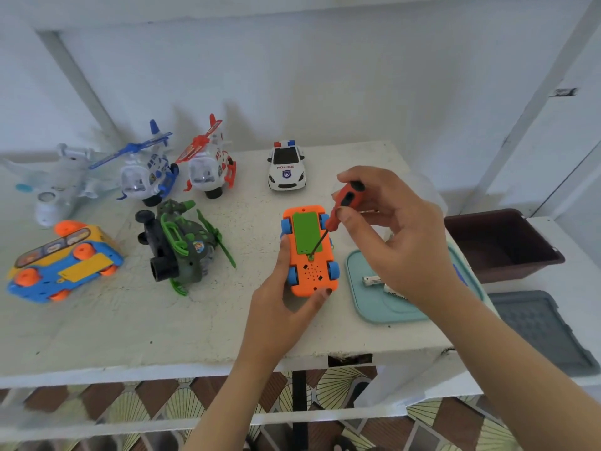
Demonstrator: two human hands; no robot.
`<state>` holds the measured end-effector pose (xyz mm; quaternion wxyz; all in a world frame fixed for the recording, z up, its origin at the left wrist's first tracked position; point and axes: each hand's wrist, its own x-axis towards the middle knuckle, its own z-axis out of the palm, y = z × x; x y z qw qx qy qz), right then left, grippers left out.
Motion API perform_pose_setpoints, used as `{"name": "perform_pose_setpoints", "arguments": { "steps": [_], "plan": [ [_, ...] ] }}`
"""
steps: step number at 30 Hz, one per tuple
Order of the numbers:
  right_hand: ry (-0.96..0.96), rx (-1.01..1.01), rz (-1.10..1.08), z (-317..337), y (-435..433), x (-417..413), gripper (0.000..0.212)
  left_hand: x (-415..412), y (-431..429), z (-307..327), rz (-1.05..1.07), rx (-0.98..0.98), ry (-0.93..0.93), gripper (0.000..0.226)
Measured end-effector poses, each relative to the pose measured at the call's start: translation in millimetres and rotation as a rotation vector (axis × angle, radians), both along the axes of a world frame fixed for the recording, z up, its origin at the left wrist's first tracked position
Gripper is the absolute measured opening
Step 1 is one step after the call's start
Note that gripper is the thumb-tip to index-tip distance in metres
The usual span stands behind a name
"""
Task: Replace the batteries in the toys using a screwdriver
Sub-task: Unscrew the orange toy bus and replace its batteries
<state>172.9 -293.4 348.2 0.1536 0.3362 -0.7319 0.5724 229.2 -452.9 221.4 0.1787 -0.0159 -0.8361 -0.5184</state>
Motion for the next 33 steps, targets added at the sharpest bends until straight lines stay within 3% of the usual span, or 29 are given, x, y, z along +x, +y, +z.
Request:
{"name": "perform_pose_setpoints", "arguments": {
  "steps": [13, 23, 29, 33],
  "plan": [
    [0.027, -0.005, -0.004, -2.0, 2.7, -1.8, 0.030, -0.8, -1.4, -1.7, 0.002, -0.004, 0.013, 0.091],
    [0.290, 0.210, -0.049, -2.7, -5.3, 2.4, 0.032, -0.3, -1.4, -0.5, 0.020, -0.029, -0.004, 0.094],
    [0.361, 0.031, -0.193, 1.4, -16.9, -1.2, 0.021, 0.3, -1.4, 0.2, 0.024, -0.028, 0.007, 0.092],
    [0.342, 0.069, -0.223, 7.3, -17.7, -3.5, 0.020, 2.8, 0.3, 5.5, 0.046, -0.080, 0.013, 0.091]
  ]
}}
